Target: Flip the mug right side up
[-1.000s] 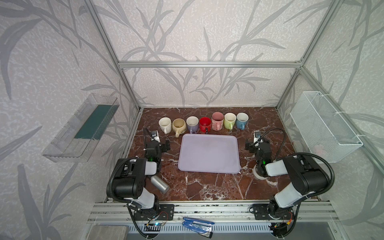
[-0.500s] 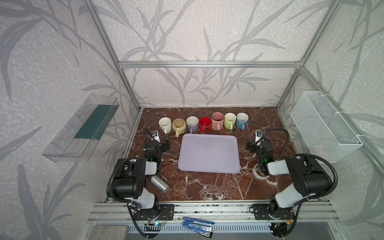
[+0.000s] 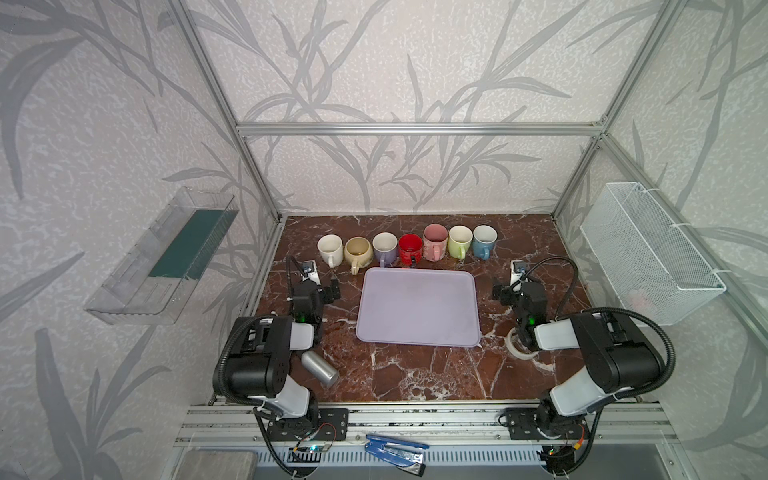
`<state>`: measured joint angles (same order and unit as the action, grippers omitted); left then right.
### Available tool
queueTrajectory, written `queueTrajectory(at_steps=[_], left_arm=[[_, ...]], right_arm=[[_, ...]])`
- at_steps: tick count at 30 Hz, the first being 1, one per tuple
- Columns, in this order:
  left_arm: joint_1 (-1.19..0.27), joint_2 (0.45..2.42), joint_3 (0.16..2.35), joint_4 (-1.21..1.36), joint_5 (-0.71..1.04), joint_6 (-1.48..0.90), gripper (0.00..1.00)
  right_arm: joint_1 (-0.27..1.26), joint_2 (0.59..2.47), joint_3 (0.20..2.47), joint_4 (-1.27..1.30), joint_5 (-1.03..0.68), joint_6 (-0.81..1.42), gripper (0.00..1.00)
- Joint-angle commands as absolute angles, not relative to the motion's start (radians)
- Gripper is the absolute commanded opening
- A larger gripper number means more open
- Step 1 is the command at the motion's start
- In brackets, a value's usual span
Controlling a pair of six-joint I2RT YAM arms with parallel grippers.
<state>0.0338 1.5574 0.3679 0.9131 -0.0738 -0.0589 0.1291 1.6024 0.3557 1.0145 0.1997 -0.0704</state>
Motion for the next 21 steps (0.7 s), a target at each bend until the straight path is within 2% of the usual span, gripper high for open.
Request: queueTrajectory(at_steps=[1, 21], left_arm=[[0.037, 1.564, 0.376, 0.939, -0.07, -0.037, 0.99], [0.038, 1.563, 0.379, 0.933, -0.069, -0.036, 0.99]], right_arm=[[0.132, 1.591, 0.359, 1.022, 0.195, -0.057, 0.99], [0.133, 1.591, 0.358, 1.023, 0.197, -0.059, 0.99]])
